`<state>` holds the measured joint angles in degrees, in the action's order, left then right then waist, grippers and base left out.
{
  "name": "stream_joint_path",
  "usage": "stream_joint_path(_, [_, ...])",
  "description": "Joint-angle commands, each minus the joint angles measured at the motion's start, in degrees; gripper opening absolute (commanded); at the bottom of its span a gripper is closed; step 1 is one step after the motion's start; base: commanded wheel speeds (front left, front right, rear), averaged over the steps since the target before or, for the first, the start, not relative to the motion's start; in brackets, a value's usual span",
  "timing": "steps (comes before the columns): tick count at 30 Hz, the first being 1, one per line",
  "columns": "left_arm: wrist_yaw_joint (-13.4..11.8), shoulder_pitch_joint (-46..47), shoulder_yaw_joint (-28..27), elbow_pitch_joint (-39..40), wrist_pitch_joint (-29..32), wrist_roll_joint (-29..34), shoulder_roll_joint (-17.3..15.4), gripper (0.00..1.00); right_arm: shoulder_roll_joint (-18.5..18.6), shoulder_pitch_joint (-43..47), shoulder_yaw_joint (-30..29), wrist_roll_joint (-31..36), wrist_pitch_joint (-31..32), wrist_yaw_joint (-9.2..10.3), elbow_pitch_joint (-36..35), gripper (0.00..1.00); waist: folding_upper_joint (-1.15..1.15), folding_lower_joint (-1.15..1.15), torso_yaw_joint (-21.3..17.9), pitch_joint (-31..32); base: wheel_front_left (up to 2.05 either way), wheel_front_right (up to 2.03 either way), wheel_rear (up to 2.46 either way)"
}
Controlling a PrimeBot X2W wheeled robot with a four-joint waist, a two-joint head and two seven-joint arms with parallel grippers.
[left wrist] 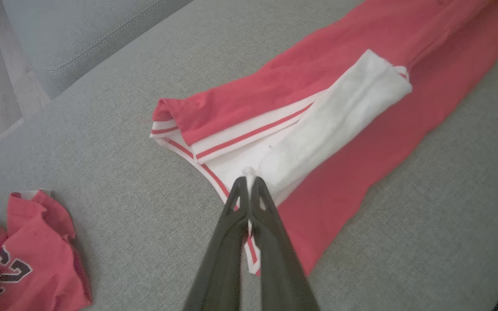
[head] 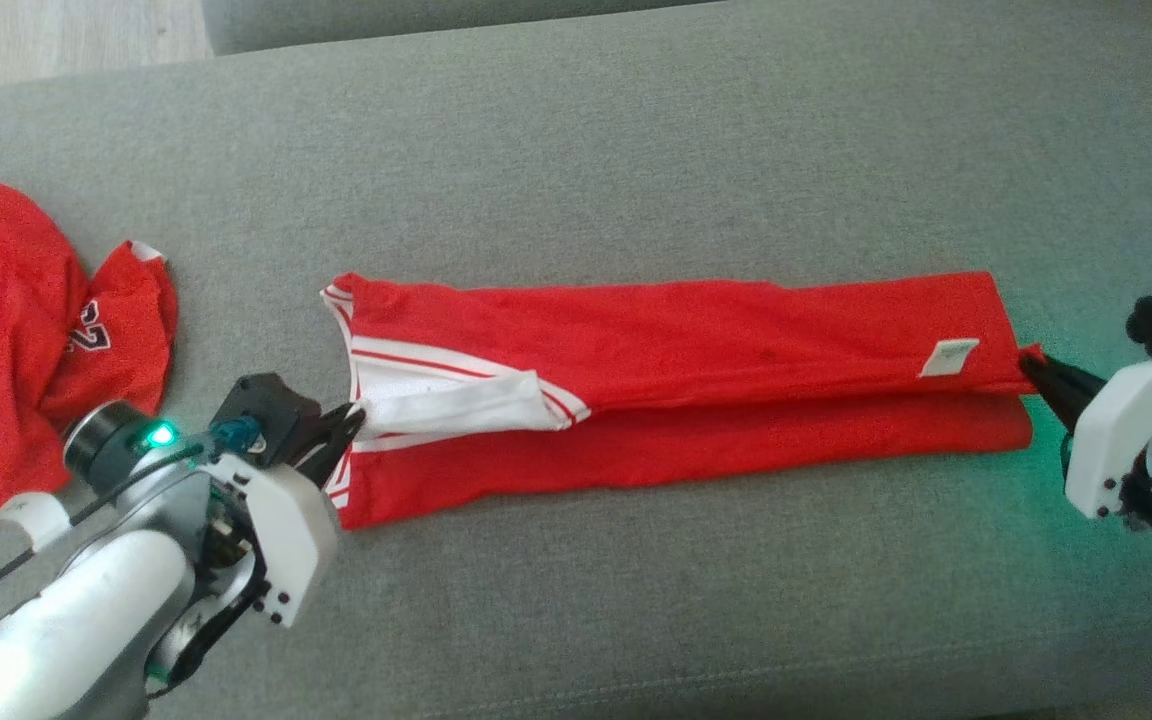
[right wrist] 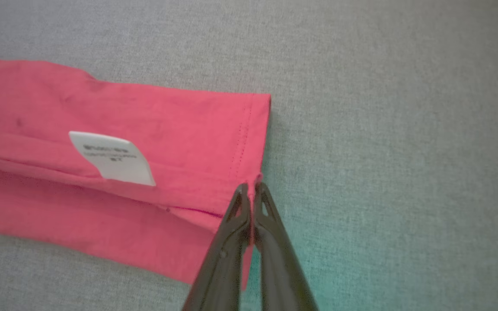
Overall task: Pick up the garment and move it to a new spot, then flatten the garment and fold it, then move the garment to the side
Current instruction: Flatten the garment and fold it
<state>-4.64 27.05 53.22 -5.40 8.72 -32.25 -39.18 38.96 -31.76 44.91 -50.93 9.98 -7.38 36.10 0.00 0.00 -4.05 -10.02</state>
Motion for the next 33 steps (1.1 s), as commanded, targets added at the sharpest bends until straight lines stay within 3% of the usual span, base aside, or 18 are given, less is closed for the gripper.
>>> stream_joint_path(1, [-0.6, 1.1, -2.5, 0.4, -0.4, 0.4, -2.0, 0.0, 2.4, 0.9, -0.1, -0.2, 0.4, -0.11, -1.0, 0.0, 0.0, 0.0, -0.2, 0.2, 0.0, 0.0, 0.0])
stream_joint_path(2, [-0.7, 0.8, -2.5, -0.2, -0.5, 0.0, -1.9, 0.0, 2.3, 1.2, -0.2, -0.4, 0.6, -0.11, -1.1, 0.0, 0.0, 0.0, -0.4, 0.3, 0.0, 0.0, 0.0])
stream_joint_path(3, [-0.8, 0.3, -2.5, -0.8, -0.5, -0.6, -1.6, 0.0, 2.1, 1.4, -0.4, -0.4, 0.6, -0.11, -1.1, 0.29, 0.0, 0.0, -0.5, 0.5, 0.0, 0.0, 0.0])
stream_joint_path(4, [-0.9, -0.2, -2.5, -1.4, -0.5, -1.1, -1.3, 0.0, 1.9, 1.7, -0.6, -0.4, 0.7, -0.11, -0.9, 1.0, 0.0, 0.0, -0.6, 0.7, 0.0, 0.0, 0.0])
stream_joint_path(6, [-1.5, -0.9, -2.5, -2.5, -1.4, -1.3, -0.7, 1.0, 1.4, 2.4, -0.9, -0.9, 1.3, -0.11, -0.5, 1.0, 0.0, 0.0, -0.8, 1.2, 0.0, 0.0, 0.0])
stream_joint_path(13, [-4.9, -2.7, -4.7, -4.8, -5.5, -2.8, 1.6, 1.0, 0.9, 3.8, -4.0, -2.0, 0.5, -0.11, -0.6, 1.0, 0.0, 0.0, -1.0, 3.3, 0.0, 0.0, 0.0])
stream_joint_path(18, [-10.1, -3.7, -11.0, -4.5, -14.0, -5.9, 4.6, 1.0, -1.3, 4.4, -10.9, -2.4, -6.4, -0.11, -1.8, 1.0, 0.0, 0.0, -1.0, 5.1, 0.0, 0.0, 0.0])
stream_joint_path(21, [-11.6, -5.1, -15.1, -3.9, -19.6, -8.9, 7.1, 1.0, -3.5, 5.3, -15.3, -0.7, -11.9, -0.11, -3.1, 1.0, 0.0, 0.0, -1.1, 5.9, 0.0, 0.0, 0.0])
stream_joint_path(28, [-12.5, -9.2, -24.4, -1.3, -23.6, -12.2, 13.0, 1.0, -9.4, 8.6, -25.1, 9.2, -23.2, -0.11, -4.5, 1.0, 0.0, 0.0, -1.1, 6.8, 0.0, 0.0, 0.0])
stream_joint_path(33, [-10.4, -14.5, -32.0, 2.7, -23.7, -5.5, 19.2, 1.0, -14.4, 12.1, -32.8, 20.8, -24.8, -0.11, -8.5, 1.0, 0.0, 0.0, -0.6, 6.9, 0.0, 0.0, 0.0])
